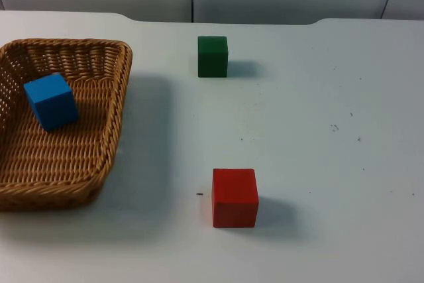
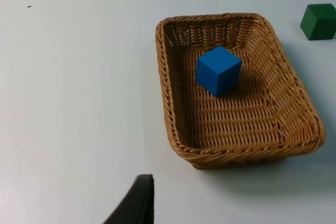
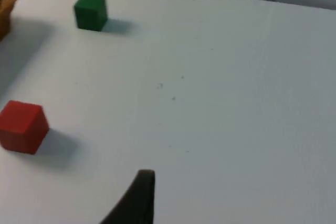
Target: Pick up the basket with the left hand and place the blue cube into the basket with the right hand.
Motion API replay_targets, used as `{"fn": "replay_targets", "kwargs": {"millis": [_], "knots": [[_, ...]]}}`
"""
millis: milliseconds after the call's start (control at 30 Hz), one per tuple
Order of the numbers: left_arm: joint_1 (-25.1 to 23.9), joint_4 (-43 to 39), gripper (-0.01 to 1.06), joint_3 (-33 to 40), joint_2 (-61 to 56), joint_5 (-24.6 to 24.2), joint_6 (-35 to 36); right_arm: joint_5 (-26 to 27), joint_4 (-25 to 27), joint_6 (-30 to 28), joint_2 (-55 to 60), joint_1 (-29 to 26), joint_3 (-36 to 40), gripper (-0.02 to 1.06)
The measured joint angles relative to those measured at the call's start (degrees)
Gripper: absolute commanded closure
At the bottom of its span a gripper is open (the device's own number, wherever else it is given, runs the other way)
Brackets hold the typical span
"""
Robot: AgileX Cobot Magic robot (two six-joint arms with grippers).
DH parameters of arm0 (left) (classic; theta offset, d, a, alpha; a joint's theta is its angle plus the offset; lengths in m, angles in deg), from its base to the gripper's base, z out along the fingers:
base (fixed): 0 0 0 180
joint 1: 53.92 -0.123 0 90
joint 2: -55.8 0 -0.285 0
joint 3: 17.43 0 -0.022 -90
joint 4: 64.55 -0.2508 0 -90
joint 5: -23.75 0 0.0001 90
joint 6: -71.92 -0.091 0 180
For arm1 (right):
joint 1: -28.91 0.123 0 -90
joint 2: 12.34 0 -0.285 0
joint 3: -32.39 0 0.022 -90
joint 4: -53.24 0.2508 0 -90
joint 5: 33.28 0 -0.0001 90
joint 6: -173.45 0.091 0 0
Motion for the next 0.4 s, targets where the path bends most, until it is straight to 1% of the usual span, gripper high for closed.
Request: {"fn": "replay_targets", "kwargs": {"millis": [33, 67, 200, 267, 400], "knots": [[0.00, 0.00, 0.00, 0.00, 0.00, 0.00, 0.00, 0.00, 0.00, 0.00, 0.00, -2.18, 0.00, 0.00], [0.00, 0.00, 0.00, 0.00, 0.00, 0.00, 0.00, 0.00, 0.00, 0.00, 0.00, -2.18, 0.00, 0.00], [0.00, 0.00, 0.00, 0.00, 0.00, 0.00, 0.00, 0.00, 0.00, 0.00, 0.00, -8.80, 0.00, 0.00], [0.00, 0.00, 0.00, 0.00, 0.00, 0.00, 0.00, 0.00, 0.00, 0.00, 0.00, -9.83, 0.00, 0.00], [0.00, 0.00, 0.00, 0.00, 0.00, 0.00, 0.00, 0.00, 0.00, 0.00, 0.00, -13.54, 0.00, 0.00]]}}
